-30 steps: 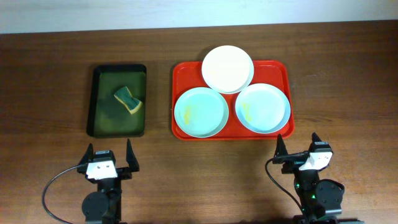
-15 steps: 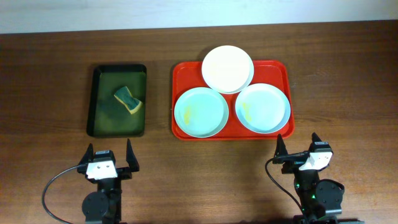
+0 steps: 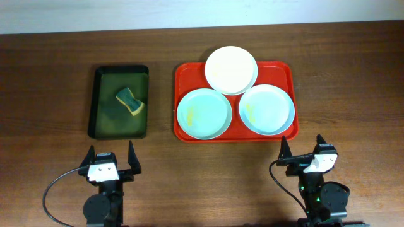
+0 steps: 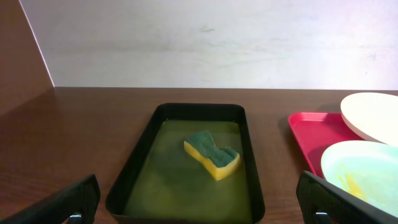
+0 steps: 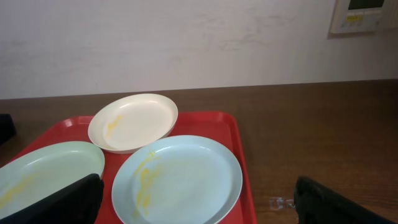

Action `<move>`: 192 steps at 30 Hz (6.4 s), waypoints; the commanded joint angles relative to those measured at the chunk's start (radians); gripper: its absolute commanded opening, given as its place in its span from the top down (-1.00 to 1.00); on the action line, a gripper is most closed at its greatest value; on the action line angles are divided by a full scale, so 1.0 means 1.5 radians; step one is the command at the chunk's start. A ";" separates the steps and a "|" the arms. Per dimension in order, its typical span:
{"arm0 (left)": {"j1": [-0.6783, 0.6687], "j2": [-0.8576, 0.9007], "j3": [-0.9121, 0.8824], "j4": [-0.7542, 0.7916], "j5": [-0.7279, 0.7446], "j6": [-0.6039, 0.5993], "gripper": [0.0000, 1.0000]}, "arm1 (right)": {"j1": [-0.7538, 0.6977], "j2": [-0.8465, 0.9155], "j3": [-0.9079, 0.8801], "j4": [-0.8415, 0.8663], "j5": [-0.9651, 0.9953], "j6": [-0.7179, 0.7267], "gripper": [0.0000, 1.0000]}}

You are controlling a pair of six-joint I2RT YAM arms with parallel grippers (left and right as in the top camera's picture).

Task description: Clean dirty plates on tray and stack at the side

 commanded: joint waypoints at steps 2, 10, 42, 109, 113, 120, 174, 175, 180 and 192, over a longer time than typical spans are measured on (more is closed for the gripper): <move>0.002 -0.003 -0.001 -0.003 0.007 0.015 -0.98 | 0.004 -0.004 -0.006 -0.002 0.006 0.007 -0.97; 0.002 -0.003 -0.001 -0.003 0.007 0.015 -0.98 | 0.004 -0.004 -0.006 -0.002 0.006 0.007 -0.97; -0.009 0.982 0.975 -0.447 0.071 -0.073 -0.98 | 0.004 -0.004 -0.006 -0.002 0.006 0.007 -0.97; 0.028 1.415 1.021 -0.547 0.090 -0.428 0.86 | 0.004 -0.003 -0.006 -0.002 0.006 0.007 -0.97; 0.028 1.415 1.021 -0.546 -0.063 -0.428 0.63 | 0.004 -0.003 -0.006 -0.002 0.006 0.007 -0.97; 0.030 1.415 1.021 -0.489 -0.105 -0.428 -0.09 | 0.004 -0.003 -0.006 -0.002 0.006 0.007 -0.97; 0.062 1.396 1.259 -0.655 -0.010 -0.341 1.00 | 0.004 -0.003 -0.006 -0.002 0.006 0.007 -0.97; 0.060 1.387 1.304 -0.687 -0.009 -0.341 1.00 | 0.004 -0.003 -0.006 -0.002 0.006 0.007 -0.97; 0.035 1.413 1.217 -0.663 -0.011 -0.340 1.00 | 0.004 -0.003 -0.006 -0.002 0.006 0.007 -0.97; -0.091 1.232 1.347 -0.786 0.115 -0.301 1.00 | 0.004 -0.003 -0.006 -0.002 0.006 0.007 -0.97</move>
